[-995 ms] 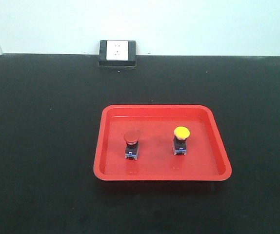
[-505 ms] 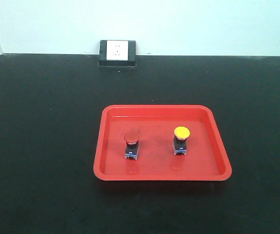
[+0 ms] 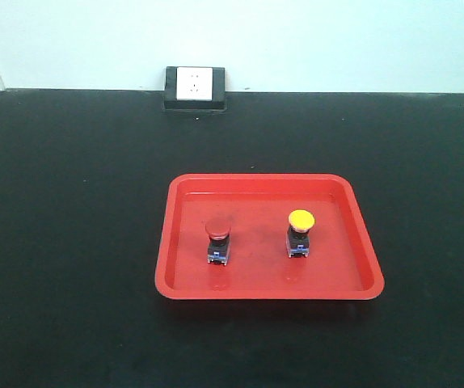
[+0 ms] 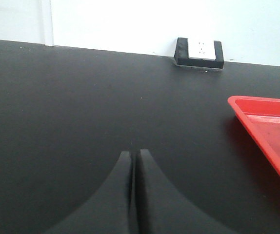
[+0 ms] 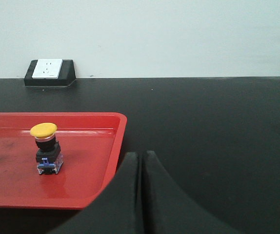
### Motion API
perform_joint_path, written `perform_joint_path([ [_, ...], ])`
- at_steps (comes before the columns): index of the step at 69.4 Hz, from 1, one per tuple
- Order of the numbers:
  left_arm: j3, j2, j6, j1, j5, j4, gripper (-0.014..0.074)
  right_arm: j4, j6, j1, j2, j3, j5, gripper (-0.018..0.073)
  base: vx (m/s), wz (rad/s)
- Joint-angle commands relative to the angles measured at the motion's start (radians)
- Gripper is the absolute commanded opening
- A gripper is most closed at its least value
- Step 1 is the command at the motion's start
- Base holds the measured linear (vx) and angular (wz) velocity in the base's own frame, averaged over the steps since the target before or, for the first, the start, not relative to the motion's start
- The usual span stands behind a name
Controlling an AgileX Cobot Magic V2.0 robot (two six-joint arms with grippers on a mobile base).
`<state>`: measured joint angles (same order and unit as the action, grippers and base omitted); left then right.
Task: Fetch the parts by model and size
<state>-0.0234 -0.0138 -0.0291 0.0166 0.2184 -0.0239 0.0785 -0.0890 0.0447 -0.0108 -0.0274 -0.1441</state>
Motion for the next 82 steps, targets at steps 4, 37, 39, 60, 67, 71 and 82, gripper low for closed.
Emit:
perform_joint_path([
  [4,0.003,-0.006,0.001,-0.001,-0.076,-0.010,-0.0007,0.004,0.003,-0.005,-0.016,-0.010,0.080,-0.0009,0.00,0.00],
  [37,0.003,-0.006,0.001,-0.001,-0.076,-0.010,-0.0007,0.004,0.003,-0.005,-0.016,-0.010,0.080,-0.0009,0.00,0.00],
  [39,0.003,-0.006,0.001,-0.001,-0.076,-0.010,-0.0007,0.004,0.003,-0.005,-0.016,-0.010,0.080,-0.0009,0.00,0.00],
  [60,0.003,-0.006,0.001,-0.001,-0.076,-0.010,-0.0007,0.004,0.003,-0.005,-0.016,-0.010,0.080,-0.0009,0.00,0.00],
  [67,0.003,-0.006,0.001,-0.001,-0.076,-0.010,-0.0007,0.004,0.003,-0.005,-0.016,-0.010,0.080,-0.0009,0.00,0.00],
  [71,0.003,-0.006,0.001,-0.001,-0.076,-0.010,-0.0007,0.004,0.003,-0.005,-0.016,-0.010,0.080,-0.0009,0.00,0.00],
  [82,0.003,-0.006,0.001,-0.001,-0.076,-0.010,-0.0007,0.004,0.003,-0.005,-0.016,-0.010,0.080,-0.0009,0.00,0.00],
])
